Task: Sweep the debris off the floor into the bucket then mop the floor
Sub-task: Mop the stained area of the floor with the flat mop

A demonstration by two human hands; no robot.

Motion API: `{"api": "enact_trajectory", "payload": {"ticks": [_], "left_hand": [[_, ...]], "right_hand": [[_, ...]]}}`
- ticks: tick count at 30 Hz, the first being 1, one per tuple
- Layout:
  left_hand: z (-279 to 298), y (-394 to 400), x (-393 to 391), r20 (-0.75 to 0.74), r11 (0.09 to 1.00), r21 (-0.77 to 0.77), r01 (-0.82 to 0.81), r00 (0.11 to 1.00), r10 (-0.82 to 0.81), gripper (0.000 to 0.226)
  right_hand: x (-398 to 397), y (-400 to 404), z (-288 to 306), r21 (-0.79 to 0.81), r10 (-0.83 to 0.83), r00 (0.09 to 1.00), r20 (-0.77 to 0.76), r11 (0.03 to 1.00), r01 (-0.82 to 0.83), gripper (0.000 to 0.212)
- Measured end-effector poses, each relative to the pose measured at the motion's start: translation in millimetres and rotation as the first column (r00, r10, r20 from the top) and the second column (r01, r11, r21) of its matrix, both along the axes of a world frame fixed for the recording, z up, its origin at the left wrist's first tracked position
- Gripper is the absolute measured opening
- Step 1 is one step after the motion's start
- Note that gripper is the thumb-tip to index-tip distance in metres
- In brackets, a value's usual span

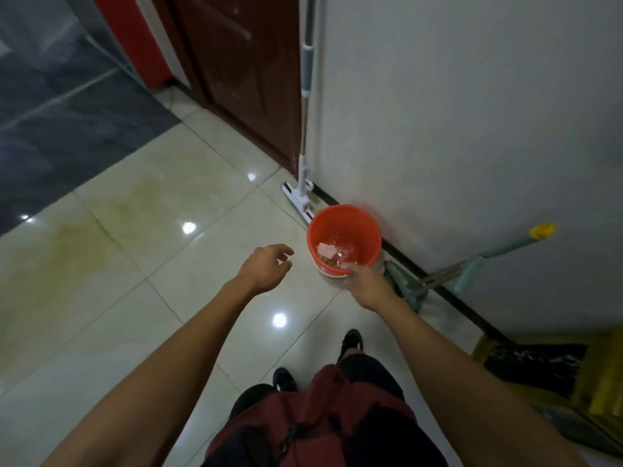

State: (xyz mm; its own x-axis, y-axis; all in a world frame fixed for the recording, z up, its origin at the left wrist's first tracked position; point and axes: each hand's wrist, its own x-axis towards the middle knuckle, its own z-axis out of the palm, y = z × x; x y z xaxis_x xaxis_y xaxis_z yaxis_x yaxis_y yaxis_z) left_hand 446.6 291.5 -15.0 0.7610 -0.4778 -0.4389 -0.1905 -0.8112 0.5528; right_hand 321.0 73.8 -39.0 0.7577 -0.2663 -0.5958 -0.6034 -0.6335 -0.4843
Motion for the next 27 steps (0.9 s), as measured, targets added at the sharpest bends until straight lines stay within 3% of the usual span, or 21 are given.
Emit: {"api": "enact_trajectory", "payload": {"ticks": [9,17,27], "left_hand": [[-2,43,101,-0.013,0.983,-0.024,-0.184,0.983,0.184,0.033],[-1,-6,227,-0.004,0.985,0.033,-0.17,0.985,0.17,0.032],[8,-65,357,-0.013,0.982,-0.006,-0.188,0.982,0.187,0.032]], "right_hand": [[135,9,-7,-0.001,0.08,0.997,-0.021,0.997,-0.08,0.051],[265,-31,1,0.1,0.004,0.999,0.034,0.995,-0.008,0.043],[392,-97,33,0.059,-0.09,0.993,0.08,0.995,0.085,0.029]]}}
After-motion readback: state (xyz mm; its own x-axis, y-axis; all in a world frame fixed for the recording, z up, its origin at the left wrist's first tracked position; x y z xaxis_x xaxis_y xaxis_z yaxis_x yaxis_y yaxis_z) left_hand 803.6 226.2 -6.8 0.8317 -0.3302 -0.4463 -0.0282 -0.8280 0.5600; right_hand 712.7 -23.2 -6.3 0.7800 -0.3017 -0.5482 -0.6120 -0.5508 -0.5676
